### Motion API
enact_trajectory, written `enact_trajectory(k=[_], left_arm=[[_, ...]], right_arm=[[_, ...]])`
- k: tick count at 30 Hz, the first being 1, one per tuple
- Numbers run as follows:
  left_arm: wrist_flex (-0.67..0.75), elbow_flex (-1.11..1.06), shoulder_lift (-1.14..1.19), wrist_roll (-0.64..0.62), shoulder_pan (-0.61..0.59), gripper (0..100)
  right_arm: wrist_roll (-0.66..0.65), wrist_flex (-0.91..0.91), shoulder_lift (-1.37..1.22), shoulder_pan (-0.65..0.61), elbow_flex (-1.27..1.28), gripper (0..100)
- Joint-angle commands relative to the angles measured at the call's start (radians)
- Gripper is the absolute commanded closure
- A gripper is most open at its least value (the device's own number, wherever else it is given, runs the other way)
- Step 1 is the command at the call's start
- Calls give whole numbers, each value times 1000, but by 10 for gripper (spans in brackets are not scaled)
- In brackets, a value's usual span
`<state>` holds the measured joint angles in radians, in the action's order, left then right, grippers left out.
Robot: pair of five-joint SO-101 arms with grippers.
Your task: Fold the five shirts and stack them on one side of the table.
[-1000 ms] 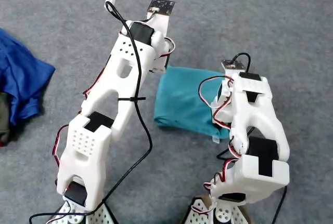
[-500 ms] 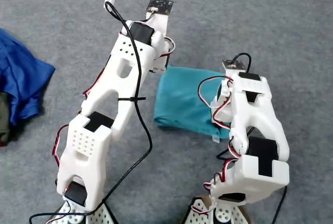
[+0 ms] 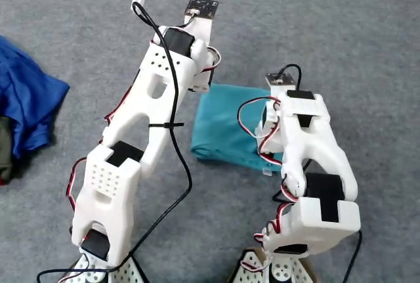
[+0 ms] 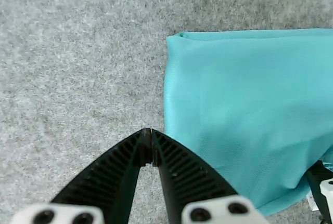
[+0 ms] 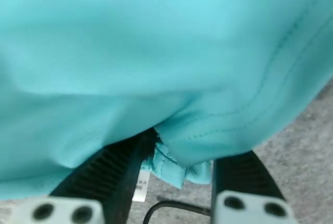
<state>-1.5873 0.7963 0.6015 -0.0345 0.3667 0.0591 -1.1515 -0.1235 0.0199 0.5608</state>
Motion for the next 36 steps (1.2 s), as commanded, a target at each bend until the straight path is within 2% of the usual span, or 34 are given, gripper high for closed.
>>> enact_trajectory(k=[1,8,18,28,36], left_arm=[[-9,43,-19,-8,8,980],[-9,43,-19,-8,8,980],[-20,48,-19,-8,9,980],[-55,52,-19,-8,3,980],[-51,52,-19,-8,9,980]], right_arm=[[2,28,-2,-42,-7,796],[-32,25,-4,-42,12,979],[-49,-31,7,-31,-38,994],[-152,-193,5,119,-394,994],[-218,-244,-1,145,-595,994]])
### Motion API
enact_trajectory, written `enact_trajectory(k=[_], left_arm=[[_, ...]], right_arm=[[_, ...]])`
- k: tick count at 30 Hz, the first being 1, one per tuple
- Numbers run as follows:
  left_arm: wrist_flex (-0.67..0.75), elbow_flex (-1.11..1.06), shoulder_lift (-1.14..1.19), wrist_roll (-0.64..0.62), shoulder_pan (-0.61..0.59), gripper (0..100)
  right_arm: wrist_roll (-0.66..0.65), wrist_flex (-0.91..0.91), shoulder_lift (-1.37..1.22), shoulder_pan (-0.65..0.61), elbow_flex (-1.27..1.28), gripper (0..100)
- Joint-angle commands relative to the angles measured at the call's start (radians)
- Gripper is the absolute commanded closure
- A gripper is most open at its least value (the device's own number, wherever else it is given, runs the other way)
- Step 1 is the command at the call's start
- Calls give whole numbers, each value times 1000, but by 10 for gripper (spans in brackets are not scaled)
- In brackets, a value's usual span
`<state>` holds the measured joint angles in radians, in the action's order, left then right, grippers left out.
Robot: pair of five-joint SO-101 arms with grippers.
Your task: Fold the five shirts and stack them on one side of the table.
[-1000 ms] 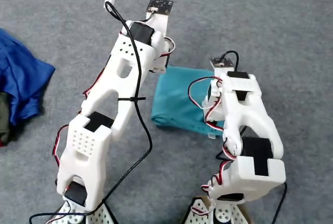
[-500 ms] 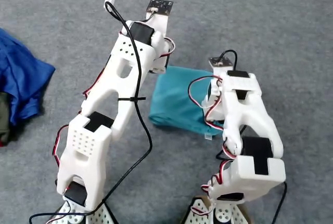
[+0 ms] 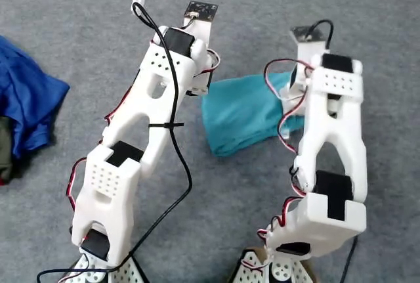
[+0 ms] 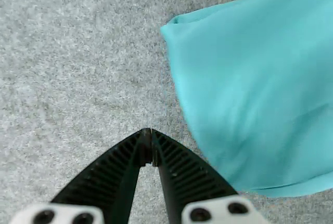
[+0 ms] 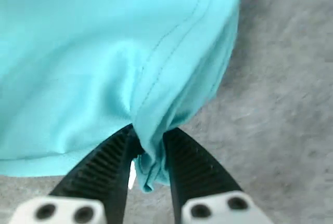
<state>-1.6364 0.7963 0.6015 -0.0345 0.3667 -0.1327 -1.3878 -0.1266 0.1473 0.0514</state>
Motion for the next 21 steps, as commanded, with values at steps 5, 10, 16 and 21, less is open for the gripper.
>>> enact_trajectory(k=[5,10,16,21], left_arm=[[-6,52,-19,-8,3,980],[-6,52,-19,-8,3,980],[-5,52,-21,-9,9,980],[-6,52,-21,-9,9,980]], right_arm=[[-83,12,1,25,-93,994],[-95,11,-1,68,-91,993],[-21,17,1,101,2,959],[28,31,1,140,36,854]])
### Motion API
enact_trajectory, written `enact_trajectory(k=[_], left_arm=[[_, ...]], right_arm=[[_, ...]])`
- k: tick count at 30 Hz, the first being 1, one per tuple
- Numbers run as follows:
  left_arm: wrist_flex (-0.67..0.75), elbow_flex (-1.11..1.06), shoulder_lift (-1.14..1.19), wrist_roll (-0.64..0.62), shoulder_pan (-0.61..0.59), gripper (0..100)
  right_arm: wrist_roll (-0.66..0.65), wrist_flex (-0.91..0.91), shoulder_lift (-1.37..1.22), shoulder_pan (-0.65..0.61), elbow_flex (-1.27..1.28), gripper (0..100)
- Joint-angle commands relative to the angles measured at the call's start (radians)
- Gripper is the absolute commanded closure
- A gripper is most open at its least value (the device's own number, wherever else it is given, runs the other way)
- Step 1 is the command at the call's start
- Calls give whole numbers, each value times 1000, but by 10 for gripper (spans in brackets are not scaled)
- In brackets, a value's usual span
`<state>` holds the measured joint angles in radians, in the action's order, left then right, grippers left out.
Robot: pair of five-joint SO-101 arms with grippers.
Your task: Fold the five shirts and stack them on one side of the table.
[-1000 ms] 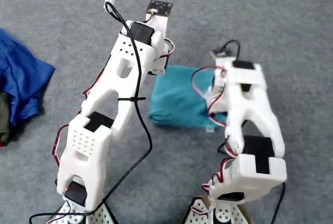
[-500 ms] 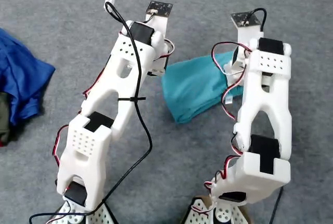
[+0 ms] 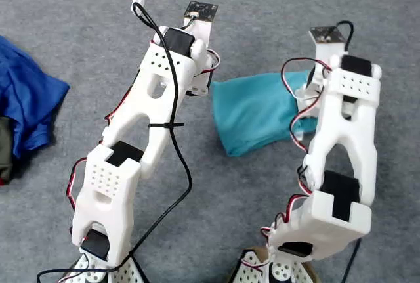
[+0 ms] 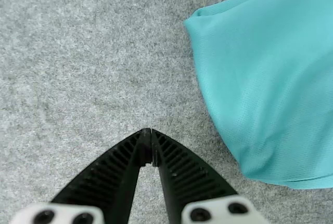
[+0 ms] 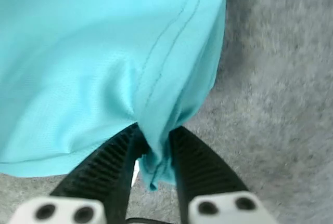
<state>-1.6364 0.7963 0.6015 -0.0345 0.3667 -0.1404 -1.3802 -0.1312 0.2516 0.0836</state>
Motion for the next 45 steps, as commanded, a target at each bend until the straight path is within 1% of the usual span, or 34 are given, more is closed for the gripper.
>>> enact_trajectory(k=[1,5,11,13,17,20,23,28,30,32,34,37,38,45], left_arm=[[-8,52,-21,-9,9,980],[-8,52,-21,-9,9,980],[-8,52,-21,-9,9,980],[-8,52,-21,-8,9,980],[-9,52,-21,-3,8,980],[-29,61,-39,-2,2,980],[-49,74,-73,0,-2,980],[-57,63,-133,34,-26,981],[-68,63,-143,34,-34,981],[-84,68,-151,32,-35,981],[-98,72,-159,29,-32,981],[-98,64,-168,28,-34,981],[-98,64,-168,28,-35,981],[-100,66,-174,32,-37,981]], right_arm=[[43,25,7,45,4,835],[48,-21,15,77,-15,794],[167,-123,77,111,-48,793],[213,-173,107,97,-44,795],[279,-275,136,10,-39,794],[310,-295,139,-45,-12,793],[353,-302,147,-45,13,795],[420,-397,147,-27,12,793],[483,-400,147,-27,25,793],[582,-400,147,-7,42,792],[707,-377,140,10,59,792],[934,-293,147,8,71,792],[980,-255,147,4,73,792],[1143,-54,143,-54,76,792]])
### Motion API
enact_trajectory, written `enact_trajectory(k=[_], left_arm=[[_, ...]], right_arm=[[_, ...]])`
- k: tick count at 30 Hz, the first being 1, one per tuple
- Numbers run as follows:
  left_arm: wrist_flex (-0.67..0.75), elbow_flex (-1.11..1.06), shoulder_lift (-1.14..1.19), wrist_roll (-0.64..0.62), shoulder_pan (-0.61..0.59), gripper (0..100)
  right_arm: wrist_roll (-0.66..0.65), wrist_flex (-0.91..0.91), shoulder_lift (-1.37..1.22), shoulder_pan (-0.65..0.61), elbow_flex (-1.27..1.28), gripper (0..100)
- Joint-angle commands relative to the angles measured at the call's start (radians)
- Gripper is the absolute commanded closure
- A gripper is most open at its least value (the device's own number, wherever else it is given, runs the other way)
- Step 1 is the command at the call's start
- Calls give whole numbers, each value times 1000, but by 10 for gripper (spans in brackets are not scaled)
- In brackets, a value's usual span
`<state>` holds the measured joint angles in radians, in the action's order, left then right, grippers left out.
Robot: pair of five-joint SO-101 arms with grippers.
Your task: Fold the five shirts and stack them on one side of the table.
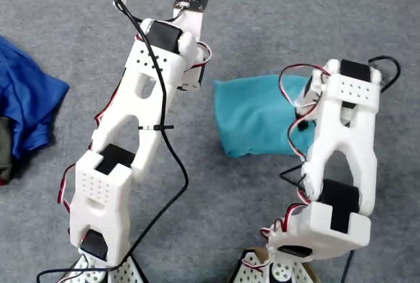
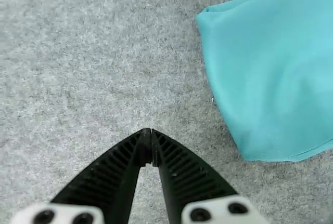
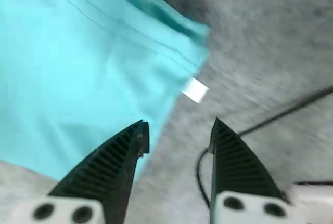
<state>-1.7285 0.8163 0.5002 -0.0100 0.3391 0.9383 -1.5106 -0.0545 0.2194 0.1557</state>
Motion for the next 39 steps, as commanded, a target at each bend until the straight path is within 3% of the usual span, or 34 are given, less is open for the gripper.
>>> enact_trajectory(k=[1,20,27,32,39], left_arm=[[-8,46,-73,8,-9,981],[-2,52,-64,9,-9,981],[-2,46,-64,9,-9,981],[-2,44,-64,9,-11,981],[-6,44,-67,6,-11,981]], right_arm=[[87,97,61,-24,7,792],[124,747,61,-79,504,792],[175,773,61,-124,539,810],[138,764,59,-120,545,994],[110,763,67,-110,547,994]])
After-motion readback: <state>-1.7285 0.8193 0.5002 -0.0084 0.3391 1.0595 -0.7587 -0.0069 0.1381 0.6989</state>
